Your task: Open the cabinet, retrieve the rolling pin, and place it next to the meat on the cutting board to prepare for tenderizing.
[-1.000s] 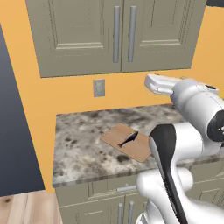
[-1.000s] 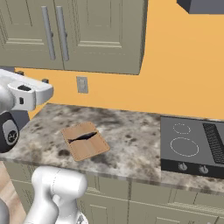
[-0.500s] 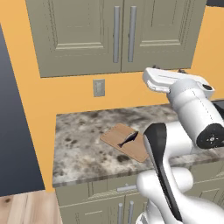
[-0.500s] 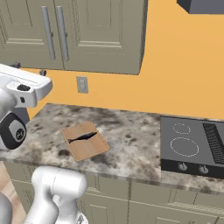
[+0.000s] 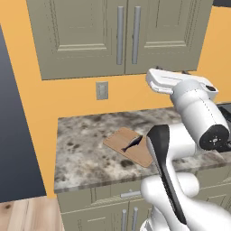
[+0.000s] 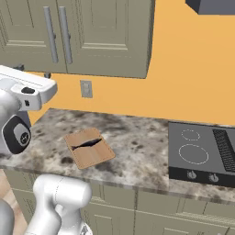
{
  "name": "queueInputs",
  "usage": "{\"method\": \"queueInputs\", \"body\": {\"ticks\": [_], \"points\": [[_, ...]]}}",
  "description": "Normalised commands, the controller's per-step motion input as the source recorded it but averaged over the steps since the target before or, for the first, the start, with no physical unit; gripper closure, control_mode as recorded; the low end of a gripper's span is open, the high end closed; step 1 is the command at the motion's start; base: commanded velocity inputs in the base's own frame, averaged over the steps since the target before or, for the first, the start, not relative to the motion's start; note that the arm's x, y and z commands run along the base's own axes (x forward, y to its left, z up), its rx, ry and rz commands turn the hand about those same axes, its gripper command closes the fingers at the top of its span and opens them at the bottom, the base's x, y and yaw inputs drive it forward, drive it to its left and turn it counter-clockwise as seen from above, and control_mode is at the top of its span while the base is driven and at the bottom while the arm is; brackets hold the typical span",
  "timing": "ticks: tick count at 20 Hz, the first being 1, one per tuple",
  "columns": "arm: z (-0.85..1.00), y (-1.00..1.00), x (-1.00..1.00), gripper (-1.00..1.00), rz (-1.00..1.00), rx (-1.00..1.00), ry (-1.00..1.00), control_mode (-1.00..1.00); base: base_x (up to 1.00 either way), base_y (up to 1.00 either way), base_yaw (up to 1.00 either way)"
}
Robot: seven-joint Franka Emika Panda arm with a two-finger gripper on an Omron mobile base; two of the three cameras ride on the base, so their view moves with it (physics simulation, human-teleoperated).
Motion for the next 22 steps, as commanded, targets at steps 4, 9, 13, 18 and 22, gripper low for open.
{"method": "queueInputs", "body": {"ticks": [4,9,13,18,22], "points": [[0.0,0.0,0.23,-1.0,0.0,0.0,0.01,-1.0,0.0,0.0,0.0],[0.0,0.0,0.57,-1.0,0.0,0.0,0.11,-1.0,0.0,0.0,0.0],[0.0,0.0,0.63,-1.0,0.0,0.0,0.14,-1.0,0.0,0.0,0.0],[0.19,0.05,0.41,-1.0,0.0,-0.08,0.04,-1.0,0.0,0.0,0.0],[0.24,0.24,0.43,-1.0,0.0,-0.12,0.12,-1.0,0.0,0.0,0.0]]}}
